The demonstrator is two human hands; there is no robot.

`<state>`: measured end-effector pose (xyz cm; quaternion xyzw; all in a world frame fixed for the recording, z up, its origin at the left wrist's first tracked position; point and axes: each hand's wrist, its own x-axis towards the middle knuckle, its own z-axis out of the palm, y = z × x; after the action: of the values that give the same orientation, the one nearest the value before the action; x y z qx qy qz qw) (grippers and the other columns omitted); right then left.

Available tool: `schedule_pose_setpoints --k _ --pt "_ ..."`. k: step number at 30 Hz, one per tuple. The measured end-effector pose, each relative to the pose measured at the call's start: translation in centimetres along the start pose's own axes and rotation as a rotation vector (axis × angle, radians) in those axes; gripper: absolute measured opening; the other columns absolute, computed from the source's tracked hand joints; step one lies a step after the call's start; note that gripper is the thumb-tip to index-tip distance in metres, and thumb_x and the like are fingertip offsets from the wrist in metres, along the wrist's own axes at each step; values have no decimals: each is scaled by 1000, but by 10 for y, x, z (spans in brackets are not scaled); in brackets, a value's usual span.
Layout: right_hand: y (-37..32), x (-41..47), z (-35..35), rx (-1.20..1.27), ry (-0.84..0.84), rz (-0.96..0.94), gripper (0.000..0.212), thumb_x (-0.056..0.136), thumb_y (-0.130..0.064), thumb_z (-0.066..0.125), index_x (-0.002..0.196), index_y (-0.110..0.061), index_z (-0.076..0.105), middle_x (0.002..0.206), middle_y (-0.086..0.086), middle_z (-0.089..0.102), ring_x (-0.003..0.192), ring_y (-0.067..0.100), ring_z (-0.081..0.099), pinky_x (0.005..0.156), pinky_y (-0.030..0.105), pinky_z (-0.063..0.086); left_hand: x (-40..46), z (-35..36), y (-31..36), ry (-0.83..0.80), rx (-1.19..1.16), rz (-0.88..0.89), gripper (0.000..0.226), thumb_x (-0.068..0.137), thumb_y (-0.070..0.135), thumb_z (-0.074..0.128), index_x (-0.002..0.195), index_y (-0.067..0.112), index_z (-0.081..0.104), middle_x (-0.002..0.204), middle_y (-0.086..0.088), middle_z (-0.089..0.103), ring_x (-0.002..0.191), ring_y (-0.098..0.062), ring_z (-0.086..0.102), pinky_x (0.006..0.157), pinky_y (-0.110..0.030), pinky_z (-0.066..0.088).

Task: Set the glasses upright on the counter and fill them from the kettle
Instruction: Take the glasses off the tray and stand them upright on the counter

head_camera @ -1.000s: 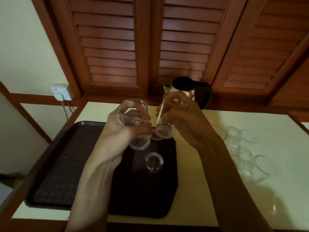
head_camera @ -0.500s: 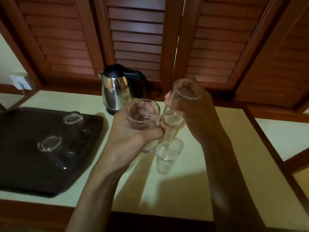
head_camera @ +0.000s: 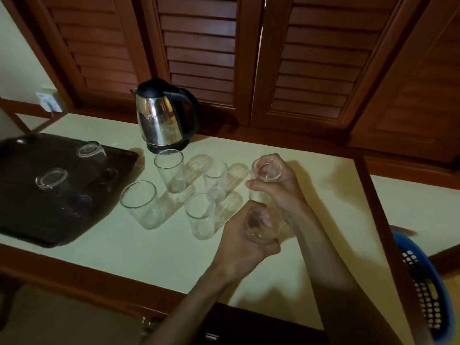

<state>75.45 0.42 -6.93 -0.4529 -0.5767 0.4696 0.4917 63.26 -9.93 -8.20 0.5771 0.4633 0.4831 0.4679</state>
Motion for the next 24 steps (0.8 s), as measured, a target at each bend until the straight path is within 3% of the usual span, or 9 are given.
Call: schedule_pose_setpoints --k 3,6,13,16,20,24 --pt "15 1 -3 -16 -40 39 42 71 9 85 101 -2 58 88 -1 64 79 8 62 74 29 50 0 5 -14 58 -27 -33 40 62 -16 72 88 10 57 81 -8 59 78 -16 58 72 -26 49" --pt "25 1 -6 -34 -57 68 43 70 6 87 101 -6 61 86 -2 65 80 9 62 76 31 52 0 10 -20 109 -35 -30 31 65 -8 73 89 3 57 78 -7 59 75 -14 58 72 -25 49" --pt "36 2 -8 -48 -3 93 43 73 9 84 107 3 59 86 4 63 72 1 60 73 22 49 5 17 -24 111 -4 -35 31 68 -4 77 90 5 58 80 -1 63 75 -13 61 72 -25 51" --pt "40 3 -11 -77 -6 101 41 75 2 86 107 -3 61 88 3 65 73 0 63 73 22 52 9 15 -28 112 23 -48 34 70 -3 82 93 7 59 83 -7 66 77 -12 63 73 -27 54" --pt "46 3 -14 -105 -50 104 44 72 -11 92 104 -18 62 96 3 68 83 5 67 79 32 56 12 5 -25 49 53 -67 43 67 -4 89 98 4 61 91 -13 68 80 -12 65 76 -25 53" --pt "34 -2 -19 -49 -42 100 75 63 -31 98 125 -32 56 123 -3 64 119 13 62 98 33 53 10 -6 -12 15 48 -71 62 63 5 96 112 13 60 103 -1 72 98 -12 71 85 -24 55"
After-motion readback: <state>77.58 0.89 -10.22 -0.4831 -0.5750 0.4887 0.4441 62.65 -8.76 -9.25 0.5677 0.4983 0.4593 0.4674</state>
